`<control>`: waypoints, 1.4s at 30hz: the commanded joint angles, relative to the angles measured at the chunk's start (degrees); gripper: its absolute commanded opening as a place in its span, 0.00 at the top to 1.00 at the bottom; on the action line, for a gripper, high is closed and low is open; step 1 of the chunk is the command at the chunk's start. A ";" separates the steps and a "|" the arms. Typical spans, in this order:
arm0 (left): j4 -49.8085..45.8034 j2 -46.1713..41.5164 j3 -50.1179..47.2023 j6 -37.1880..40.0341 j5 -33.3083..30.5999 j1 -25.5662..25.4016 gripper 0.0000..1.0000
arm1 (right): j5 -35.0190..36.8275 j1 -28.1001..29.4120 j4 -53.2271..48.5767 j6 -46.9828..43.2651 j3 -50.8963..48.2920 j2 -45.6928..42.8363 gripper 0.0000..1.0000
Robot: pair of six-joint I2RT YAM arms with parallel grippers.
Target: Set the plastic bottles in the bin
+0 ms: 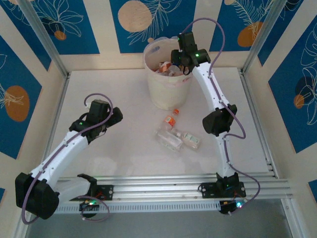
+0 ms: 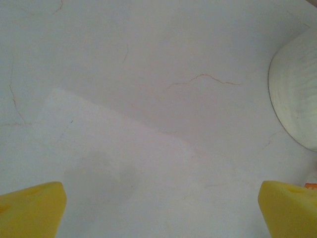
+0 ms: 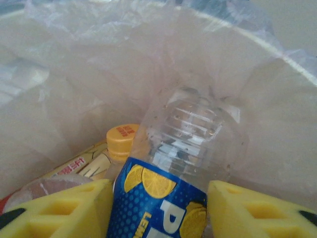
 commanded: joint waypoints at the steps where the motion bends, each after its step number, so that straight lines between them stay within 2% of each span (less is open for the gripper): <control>1: 0.73 0.48 1.71 0.90 1.11 0.69 0.01 | -1.48 1.10 -1.43 -2.28 3.49 -1.00 0.42; 9: 1.68 0.31 1.73 1.86 2.48 0.67 0.00 | -1.67 4.15 1.34 -6.56 3.08 -10.03 0.23; 15: 3.41 0.04 1.57 2.81 4.49 0.64 0.01 | -2.01 7.04 -0.73 -7.44 -4.60 -18.27 0.11; 18: 4.13 -0.07 1.36 3.06 5.54 0.69 0.00 | -1.49 9.11 -1.92 -7.40 -12.29 -24.12 0.08; 24: 4.24 -0.15 1.27 3.88 6.24 0.69 0.01 | -1.01 14.42 0.27 -5.86 -36.93 -39.71 0.01; 30: 4.32 -0.49 1.09 4.34 5.54 0.68 0.01 | -6.63 16.00 -1.90 -0.98 -56.83 -51.21 0.01; 35: 4.97 -0.24 0.70 4.40 5.34 0.62 0.01 | -9.42 17.03 -5.69 1.93 -67.49 -53.56 0.01; 42: 5.72 -0.23 0.04 4.23 4.81 0.64 0.00 | -9.81 21.89 -8.69 1.09 -74.91 -49.56 0.01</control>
